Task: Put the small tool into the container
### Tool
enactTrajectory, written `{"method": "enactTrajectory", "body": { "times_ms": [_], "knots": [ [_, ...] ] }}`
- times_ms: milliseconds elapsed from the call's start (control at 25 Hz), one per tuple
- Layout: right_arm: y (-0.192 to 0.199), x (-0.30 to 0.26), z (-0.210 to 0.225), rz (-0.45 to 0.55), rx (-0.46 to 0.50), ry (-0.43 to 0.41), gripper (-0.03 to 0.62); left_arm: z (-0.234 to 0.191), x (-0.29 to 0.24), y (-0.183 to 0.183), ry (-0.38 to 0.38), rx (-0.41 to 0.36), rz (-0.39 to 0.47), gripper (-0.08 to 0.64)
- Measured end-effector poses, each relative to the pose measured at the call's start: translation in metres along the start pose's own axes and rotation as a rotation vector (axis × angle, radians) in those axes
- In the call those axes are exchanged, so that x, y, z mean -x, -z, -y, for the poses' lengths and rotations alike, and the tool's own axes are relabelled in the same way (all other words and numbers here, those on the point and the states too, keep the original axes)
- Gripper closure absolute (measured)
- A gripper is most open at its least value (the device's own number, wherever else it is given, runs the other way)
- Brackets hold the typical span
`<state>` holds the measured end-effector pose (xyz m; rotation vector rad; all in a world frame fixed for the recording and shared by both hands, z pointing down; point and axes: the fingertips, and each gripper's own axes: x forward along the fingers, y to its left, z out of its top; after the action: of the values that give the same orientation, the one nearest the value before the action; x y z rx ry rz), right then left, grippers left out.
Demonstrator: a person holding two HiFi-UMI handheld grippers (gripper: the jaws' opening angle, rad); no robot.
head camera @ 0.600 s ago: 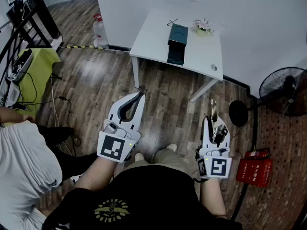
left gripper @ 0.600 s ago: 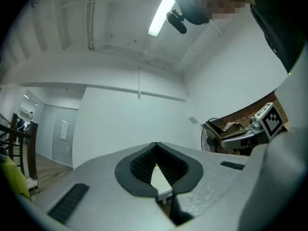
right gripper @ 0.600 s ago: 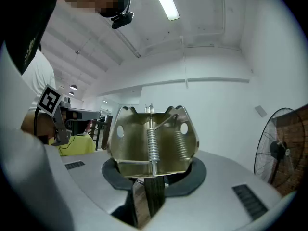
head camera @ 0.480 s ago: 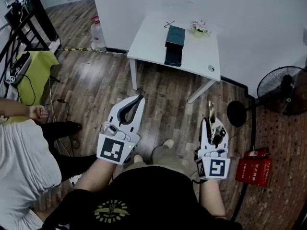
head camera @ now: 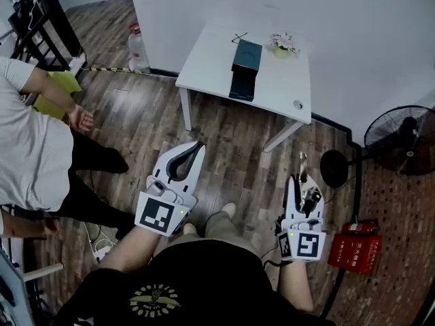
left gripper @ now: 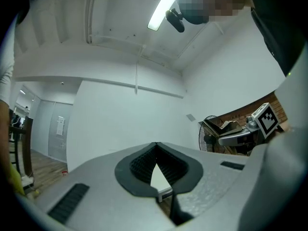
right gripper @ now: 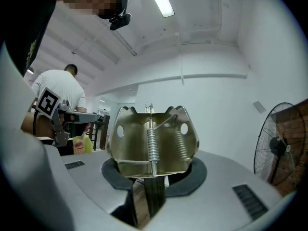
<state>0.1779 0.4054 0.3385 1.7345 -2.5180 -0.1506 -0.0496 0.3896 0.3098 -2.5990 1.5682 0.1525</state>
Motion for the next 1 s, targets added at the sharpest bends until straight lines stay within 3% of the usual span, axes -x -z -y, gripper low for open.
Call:
{"method": "enactTrajectory", "body": {
  "times_ms": [320,1000],
  "knots": [
    [0.017,-0.041,0.023,-0.020,-0.032,-0.022,0.477,-0.020,-0.032,0.027,-0.040,-0.011,-0.057,0.554],
    [0.020,-0.104,0.049,-0.022,-0.075,-0.085,0.477,-0.032,-0.093,0.042,-0.016,-0.027,-0.048,0.554]
  ]
}}
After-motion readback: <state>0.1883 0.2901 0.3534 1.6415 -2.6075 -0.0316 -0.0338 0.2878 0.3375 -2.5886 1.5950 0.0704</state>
